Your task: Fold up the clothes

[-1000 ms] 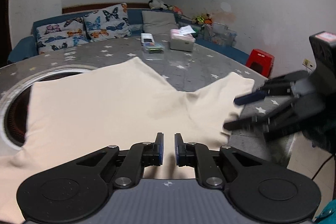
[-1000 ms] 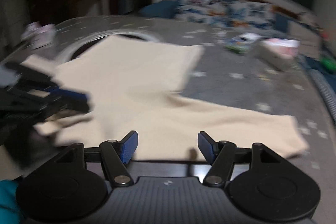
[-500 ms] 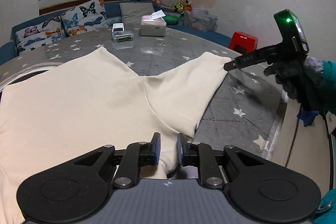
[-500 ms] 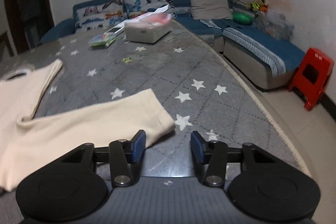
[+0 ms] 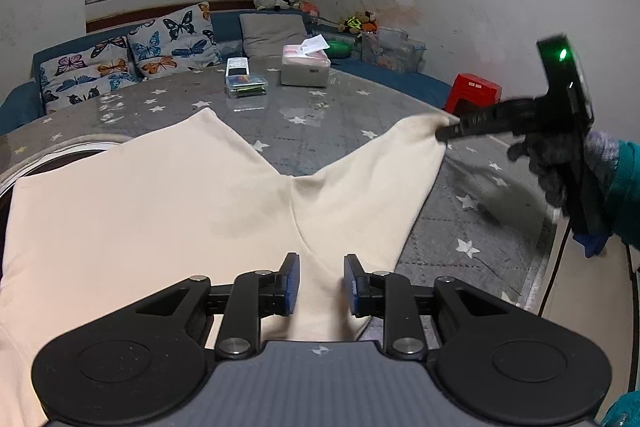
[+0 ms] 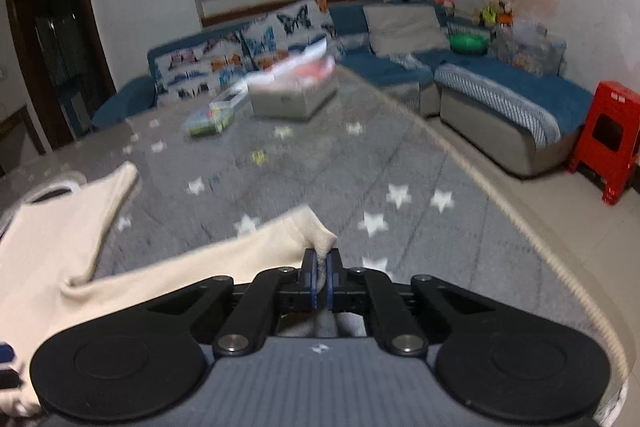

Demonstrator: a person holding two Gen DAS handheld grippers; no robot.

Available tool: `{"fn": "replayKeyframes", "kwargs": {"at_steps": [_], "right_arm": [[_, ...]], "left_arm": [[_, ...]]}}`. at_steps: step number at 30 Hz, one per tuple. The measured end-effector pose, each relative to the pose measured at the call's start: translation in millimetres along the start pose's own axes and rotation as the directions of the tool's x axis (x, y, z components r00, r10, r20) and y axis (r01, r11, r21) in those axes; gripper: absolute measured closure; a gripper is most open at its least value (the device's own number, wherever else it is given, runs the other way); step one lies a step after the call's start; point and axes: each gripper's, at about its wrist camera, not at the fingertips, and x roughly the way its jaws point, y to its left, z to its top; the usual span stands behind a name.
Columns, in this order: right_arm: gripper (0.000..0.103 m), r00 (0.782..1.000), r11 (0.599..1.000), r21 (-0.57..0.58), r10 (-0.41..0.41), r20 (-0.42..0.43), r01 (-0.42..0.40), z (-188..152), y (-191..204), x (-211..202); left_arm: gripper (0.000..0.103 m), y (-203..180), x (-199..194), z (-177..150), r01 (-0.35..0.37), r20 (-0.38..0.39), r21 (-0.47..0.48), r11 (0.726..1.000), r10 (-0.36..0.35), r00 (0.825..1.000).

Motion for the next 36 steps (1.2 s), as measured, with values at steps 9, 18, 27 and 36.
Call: {"fn": "replayKeyframes", "kwargs": {"at_steps": [9,18,27,36], "right_arm": [[0.099,0.998,0.999,-0.031,0.020,0.052,-0.019,12.4,10.5,-18.2],[0.099,0.976,0.972,-0.177,0.177,0.130,-0.153,49.8,68.5,-65.4],[0.099,0.906,0.848,-0.398,0.414,0.087,-0.350,62.2,177.6,-90.7],[0.099,0.827,0.678,-0.520,0.553,-0.105,-0.519,27.5,282.6,-77.8]], "left_arm": [[0.075,-2.9,7.7,-4.5,0.011,-0.007,-0.009,1.000,-0.012,1.000],[0.068,37.1,-38.8,-8.8,-0.096,0.072,-0.121,0.988,0.106,0.992],[0.065,79.9,-84.1,-26.1,-0.198,0.110,-0.261,0.945,0.233,0.966],[0.065,98.9,-108.5,-55.2,-0.250,0.096,-0.353,0.902,0.301,0.949]]}}
